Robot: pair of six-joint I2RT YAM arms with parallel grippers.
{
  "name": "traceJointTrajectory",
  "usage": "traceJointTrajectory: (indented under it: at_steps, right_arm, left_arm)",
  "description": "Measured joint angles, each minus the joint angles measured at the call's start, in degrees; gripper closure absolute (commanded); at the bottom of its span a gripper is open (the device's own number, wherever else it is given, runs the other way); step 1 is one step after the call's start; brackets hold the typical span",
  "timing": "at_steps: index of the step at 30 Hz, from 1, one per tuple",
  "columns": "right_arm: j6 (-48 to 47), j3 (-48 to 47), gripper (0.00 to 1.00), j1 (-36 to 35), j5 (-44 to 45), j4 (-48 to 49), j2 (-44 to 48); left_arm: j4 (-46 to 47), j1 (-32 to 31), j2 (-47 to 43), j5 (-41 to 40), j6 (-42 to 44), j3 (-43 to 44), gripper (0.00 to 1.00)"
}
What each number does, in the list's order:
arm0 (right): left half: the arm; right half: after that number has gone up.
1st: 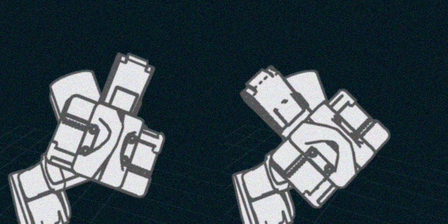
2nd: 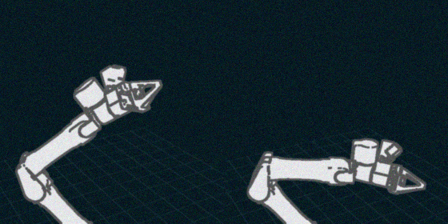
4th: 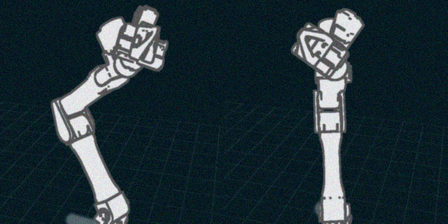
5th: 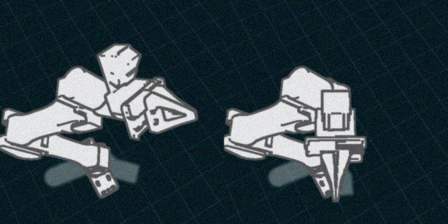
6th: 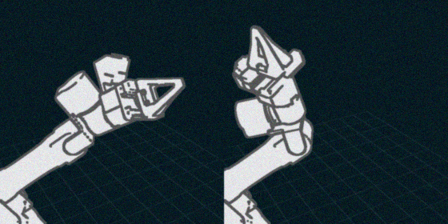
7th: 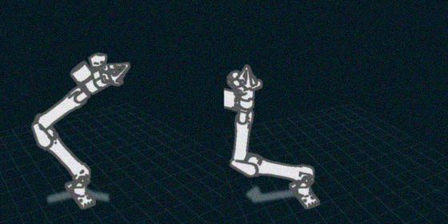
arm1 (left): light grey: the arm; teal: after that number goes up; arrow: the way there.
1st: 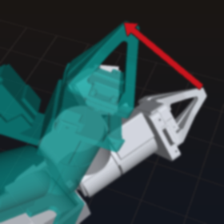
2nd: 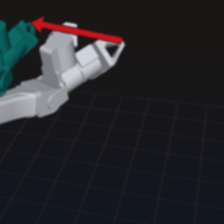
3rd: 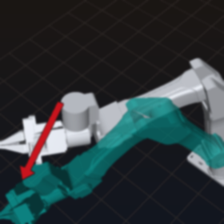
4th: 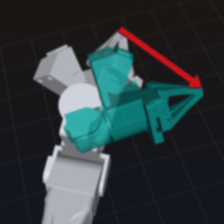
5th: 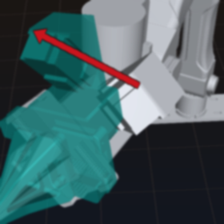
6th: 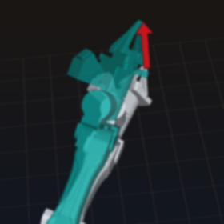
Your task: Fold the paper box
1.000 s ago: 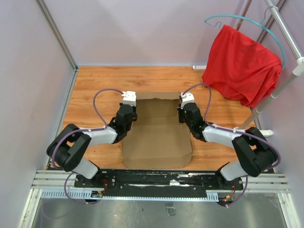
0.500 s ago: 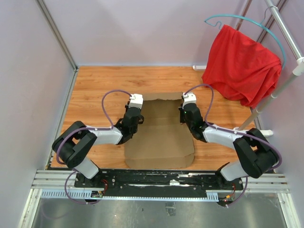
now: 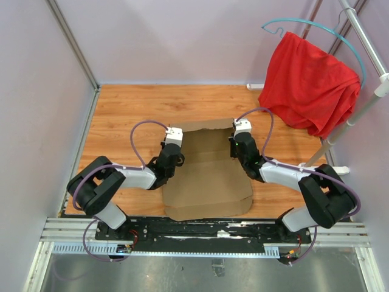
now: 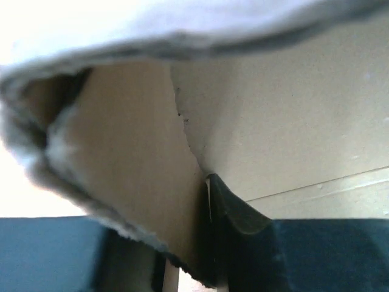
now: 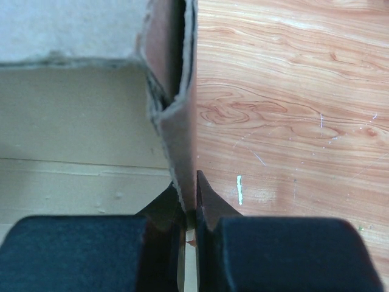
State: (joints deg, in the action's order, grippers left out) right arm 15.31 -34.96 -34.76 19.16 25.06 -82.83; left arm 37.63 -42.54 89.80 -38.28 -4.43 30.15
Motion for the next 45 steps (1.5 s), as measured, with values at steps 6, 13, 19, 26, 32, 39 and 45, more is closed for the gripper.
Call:
traceJointTrajectory:
  at_steps: [6,13,19,26,32,39,45]
  right_arm:
    - [0.57,-0.13,0.99,0.00,0.55,-0.37,-0.11]
    - [0.94,-1.33,0.99,0.00,0.72,-2.71,-0.11]
    - [0.48,-6.32,0.99,0.02,0.83,-7.54,-1.31]
    - [-0.55,-15.28,0.99,1.07,-0.74,-14.49,-4.55]
    - [-3.63,-21.68,0.99,4.44,-3.39,-19.45,-6.95]
    - [-11.43,-35.82,0.99,10.56,-12.81,-30.91,-11.78]
    - [-16.13,-44.98,0.99,12.92,-19.02,-38.66,-15.91]
  left_arm:
    - [-0.50,-0.31,-0.11,-0.98,-3.91,0.15,1.00]
    - [-5.68,-0.42,-0.85,-1.95,-4.87,2.67,0.78]
    - [-14.88,-0.96,-3.32,-0.59,-6.56,4.28,0.58]
    - [-26.67,-1.20,-13.79,3.30,-12.50,4.68,0.53]
    - [-36.59,-1.42,-27.21,7.08,-18.86,4.66,0.55]
    - [-42.99,-1.49,-47.76,9.55,-21.81,4.42,0.58]
    - [-48.85,-1.53,-50.99,7.32,-21.99,6.73,0.58]
